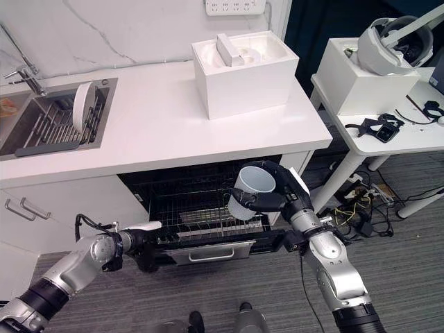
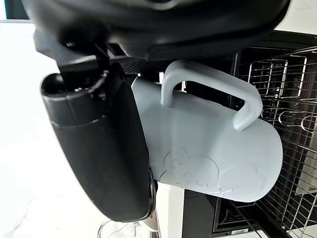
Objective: Place the dishes in the dishwasher.
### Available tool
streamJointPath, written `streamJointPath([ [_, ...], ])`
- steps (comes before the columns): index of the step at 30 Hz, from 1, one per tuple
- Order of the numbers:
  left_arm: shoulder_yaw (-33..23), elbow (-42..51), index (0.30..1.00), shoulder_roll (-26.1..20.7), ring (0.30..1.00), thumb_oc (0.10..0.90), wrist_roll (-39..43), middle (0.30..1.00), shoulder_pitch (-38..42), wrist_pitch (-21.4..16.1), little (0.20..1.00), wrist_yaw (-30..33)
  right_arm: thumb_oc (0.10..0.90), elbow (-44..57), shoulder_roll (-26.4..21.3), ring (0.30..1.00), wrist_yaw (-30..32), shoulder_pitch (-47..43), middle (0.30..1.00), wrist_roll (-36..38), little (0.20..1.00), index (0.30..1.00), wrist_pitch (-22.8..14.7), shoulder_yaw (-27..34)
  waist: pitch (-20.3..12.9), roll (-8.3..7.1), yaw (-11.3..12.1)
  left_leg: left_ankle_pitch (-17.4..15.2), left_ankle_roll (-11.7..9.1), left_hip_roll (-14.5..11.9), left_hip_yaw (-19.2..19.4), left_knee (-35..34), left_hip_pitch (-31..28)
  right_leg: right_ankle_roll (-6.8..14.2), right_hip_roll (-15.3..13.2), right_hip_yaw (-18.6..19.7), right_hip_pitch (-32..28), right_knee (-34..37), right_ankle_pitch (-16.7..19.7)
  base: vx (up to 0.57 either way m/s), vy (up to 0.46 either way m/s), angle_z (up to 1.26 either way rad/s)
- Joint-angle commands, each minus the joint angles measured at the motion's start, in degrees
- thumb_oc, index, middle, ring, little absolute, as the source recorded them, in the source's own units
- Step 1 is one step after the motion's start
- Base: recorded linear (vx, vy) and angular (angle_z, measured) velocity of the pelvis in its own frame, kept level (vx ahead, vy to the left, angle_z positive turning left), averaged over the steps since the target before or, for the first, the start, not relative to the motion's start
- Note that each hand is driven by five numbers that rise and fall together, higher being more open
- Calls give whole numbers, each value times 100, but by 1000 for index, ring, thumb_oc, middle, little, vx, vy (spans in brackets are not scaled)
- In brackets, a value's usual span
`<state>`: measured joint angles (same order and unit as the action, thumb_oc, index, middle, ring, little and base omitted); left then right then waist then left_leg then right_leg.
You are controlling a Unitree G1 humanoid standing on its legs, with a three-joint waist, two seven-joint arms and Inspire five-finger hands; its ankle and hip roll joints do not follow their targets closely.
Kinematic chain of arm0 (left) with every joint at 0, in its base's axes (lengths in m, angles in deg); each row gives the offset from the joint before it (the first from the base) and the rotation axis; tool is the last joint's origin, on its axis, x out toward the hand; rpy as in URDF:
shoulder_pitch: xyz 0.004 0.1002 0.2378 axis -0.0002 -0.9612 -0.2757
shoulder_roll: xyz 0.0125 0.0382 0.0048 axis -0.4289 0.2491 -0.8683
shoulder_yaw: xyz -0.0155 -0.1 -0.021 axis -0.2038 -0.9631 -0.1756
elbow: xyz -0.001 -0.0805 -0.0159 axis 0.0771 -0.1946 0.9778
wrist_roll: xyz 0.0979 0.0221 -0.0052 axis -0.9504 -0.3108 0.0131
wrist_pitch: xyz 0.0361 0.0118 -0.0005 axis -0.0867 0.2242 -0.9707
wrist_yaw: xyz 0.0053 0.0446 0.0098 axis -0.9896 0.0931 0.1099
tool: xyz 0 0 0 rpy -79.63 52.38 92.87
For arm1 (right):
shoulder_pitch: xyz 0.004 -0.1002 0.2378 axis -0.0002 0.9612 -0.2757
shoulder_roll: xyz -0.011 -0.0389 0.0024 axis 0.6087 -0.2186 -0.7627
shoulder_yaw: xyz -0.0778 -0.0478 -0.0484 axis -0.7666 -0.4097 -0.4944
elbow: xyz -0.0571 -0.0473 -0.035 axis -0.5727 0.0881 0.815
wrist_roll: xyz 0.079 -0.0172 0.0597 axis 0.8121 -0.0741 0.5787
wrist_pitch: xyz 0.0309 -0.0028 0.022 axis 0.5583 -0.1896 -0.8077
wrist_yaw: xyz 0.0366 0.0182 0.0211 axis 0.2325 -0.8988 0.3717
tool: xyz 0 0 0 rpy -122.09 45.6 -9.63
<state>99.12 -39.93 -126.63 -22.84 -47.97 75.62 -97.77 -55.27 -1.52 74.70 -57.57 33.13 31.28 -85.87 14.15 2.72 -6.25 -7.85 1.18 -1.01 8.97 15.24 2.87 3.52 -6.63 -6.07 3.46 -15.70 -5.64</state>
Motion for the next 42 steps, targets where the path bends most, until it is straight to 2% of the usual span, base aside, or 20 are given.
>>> streamJointPath([
  [1, -80, 88, 900, 141, 900, 800, -238, 900, 18, -2, 900, -431, 400, 295, -157, 300, -45, -750, 300, 194, 300, 300, -512, 129, -450, 6, -9, -649, -312, -788, 292, 195, -191, 415, -160, -75, 48, -149, -721, 0, 0, 0],
  [3, -21, 61, 900, 177, 900, 800, -456, 900, -43, -131, 900, -618, 400, 279, -147, 300, -66, -752, 300, 170, 300, 300, -497, 160, -441, 7, 4, -653, -303, -782, 282, 195, -199, 409, -156, -87, 33, -149, -731, 0, 0, 0],
  [5, 112, 124, 900, 11, 900, 800, -904, 900, -139, -187, 900, -1252, 400, 257, -224, 300, -41, -790, 300, 206, 300, 300, -498, 186, -423, 2, 29, -648, -312, -769, 254, 195, -178, 415, -169, -120, 32, -149, -737, 0, 0, 0],
  [7, 143, 268, 900, -77, 900, 800, -866, 900, -264, 77, 900, -2217, 400, 283, -263, 300, 17, -818, 300, 198, 300, 300, -427, 207, -414, 16, 56, -638, -322, -754, 215, 195, -155, 409, -180, -154, 39, -149, -739, 0, 0, 0],
  [12, 186, 426, 900, -99, 900, 800, -741, 900, -482, 711, 900, -3419, 400, 214, -286, 300, 93, -922, 300, 153, 300, 300, -352, 184, -401, 74, 87, -642, -327, -729, 165, 195, -148, 398, -192, -207, 25, -149, -756, 1, 4, 1],
  [14, 197, 436, 900, -127, 900, 800, -777, 900, -502, 721, 900, -3613, 400, 180, -292, 300, 85, -937, 300, 139, 300, 300, -347, 190, -403, 85, 91, -643, -330, -722, 158, 195, -149, 397, -198, -221, 21, -149, -758, 5, 26, 8],
  [15, 221, 508, 900, -233, 900, 800, -995, 900, -475, 747, 900, -4002, 400, 110, -324, 300, 115, -1000, 300, 109, 300, 300, -288, 169, -408, 103, 101, -644, -331, -706, 136, 195, -139, 400, -215, -243, 16, -149, -765, 3, 36, 5],
  [19, 11, 891, 900, -425, 900, 800, -815, 900, -464, 790, 900, -4612, 400, -95, -300, 300, 74, -972, 300, 5, 300, 300, -273, 180, -425, 138, 152, -642, -327, -678, 89, 195, -124, 393, -238, -298, -7, -149, -782, 8, 23, 2],
  [23, -159, 1052, 900, -466, 900, 800, -396, 900, -410, 884, 900, -4097, 400, -182, -222, 300, 50, -883, 300, 131, 300, 300, -201, 205, -444, 127, 162, -644, -326, -665, 73, 195, -121, 382, -249, -338, -17, -149, -785, 15, 1, 9],
  [24, -581, 1278, 900, -420, 900, 800, 462, 900, -389, 1056, 900, -3199, 400, -265, -137, 300, 57, -732, 300, 4, 300, 300, -187, 240, -464, 120, 213, -623, -323, -655, 60, 195, -104, 376, -260, -357, -26, -149, -785, 19, 0, 9],
  [25, -621, 1309, 900, -425, 900, 800, 593, 900, -392, 1049, 900, -3077, 400, -278, -128, 300, 57, -723, 300, -13, 300, 300, -187, 240, -464, 119, 214, -621, -323, -655, 58, 195, -104, 375, -261, -361, -28, -149, -785, 27, 3, 5],
  [26, -932, 1435, 900, -416, 900, 800, 1342, 900, -380, 1040, 900, -2395, 400, -364, -91, 300, 34, -633, 300, -98, 300, 300, -203, 292, -472, 123, 242, -609, -328, -661, 58, 195, -100, 371, -269, -381, -36, -149, -782, 0, 0, 0],
  [27, -1113, 1493, 900, -436, 900, 800, 1726, 900, -374, 976, 900, -2063, 400, -409, -92, 300, 34, -587, 300, -141, 300, 300, -214, 324, -477, 125, 259, -601, -331, -663, 57, 195, -98, 367, -274, -391, -42, -149, -781, 35, 12, 2],
  [29, -1652, 1601, 900, -479, 900, 800, 2825, 900, -373, 766, 900, -1258, 400, -600, -85, 300, 19, -489, 300, -261, 300, 300, -237, 412, -493, 126, 314, -584, -342, -674, 53, 195, -97, 356, -291, -427, -71, -149, -788, 43, 14, 4],
  [32, -2556, 1744, 900, -440, 900, 800, 3915, 900, -645, -64, 900, -350, 400, -857, -61, 300, 34, -372, 300, -573, 300, 300, -166, 561, -521, 103, 419, -550, -372, -688, 8, 195, -73, 348, -331, -491, -91, -149, -796, 39, 2, 9],
  [33, -2775, 1782, 900, -367, 900, 800, 4138, 900, -770, -295, 900, -193, 400, -964, -34, 300, 38, -355, 300, -664, 300, 300, -166, 591, -520, 93, 449, -544, -382, -694, -3, 195, -64, 341, -336, -503, -95, -149, -804, 23, -11, 8],
  [36, -3082, 1995, 900, -130, 900, 800, 4855, 900, -1065, -548, 900, -84, 400, -1118, 12, 300, 95, -326, 300, -820, 300, 300, -94, 622, -502, 67, 526, -535, -401, -698, -43, 195, -48, 324, -345, -525, -103, -149, -812, 9, -16, 6],
  [38, -3184, 2116, 900, 129, 900, 800, 5021, 900, -1312, -804, 900, -19, 400, -1332, 53, 300, 165, -332, 300, -899, 300, 300, -49, 618, -475, 33, 591, -515, -422, -707, -52, 195, -35, 307, -350, -553, -110, -149, -807, 13, -41, 15],
  [41, -3169, 2183, 900, 293, 900, 800, 5341, 900, -1350, -820, 900, 37, 400, -1660, 23, 300, 228, -416, 300, -892, 300, 300, -46, 616, -450, 7, 651, -501, -434, -714, -74, 195, -18, 289, -342, -577, -119, -149, -806, 4, -42, 4],
  [42, -3168, 2220, 900, 404, 900, 800, 5696, 900, -1364, -697, 900, 8, 400, -1818, 16, 300, 270, -425, 300, -923, 300, 300, -73, 621, -448, -16, 678, -504, -437, -717, -84, 195, -19, 285, -345, -595, -128, -149, -805, 12, -56, 7],
])
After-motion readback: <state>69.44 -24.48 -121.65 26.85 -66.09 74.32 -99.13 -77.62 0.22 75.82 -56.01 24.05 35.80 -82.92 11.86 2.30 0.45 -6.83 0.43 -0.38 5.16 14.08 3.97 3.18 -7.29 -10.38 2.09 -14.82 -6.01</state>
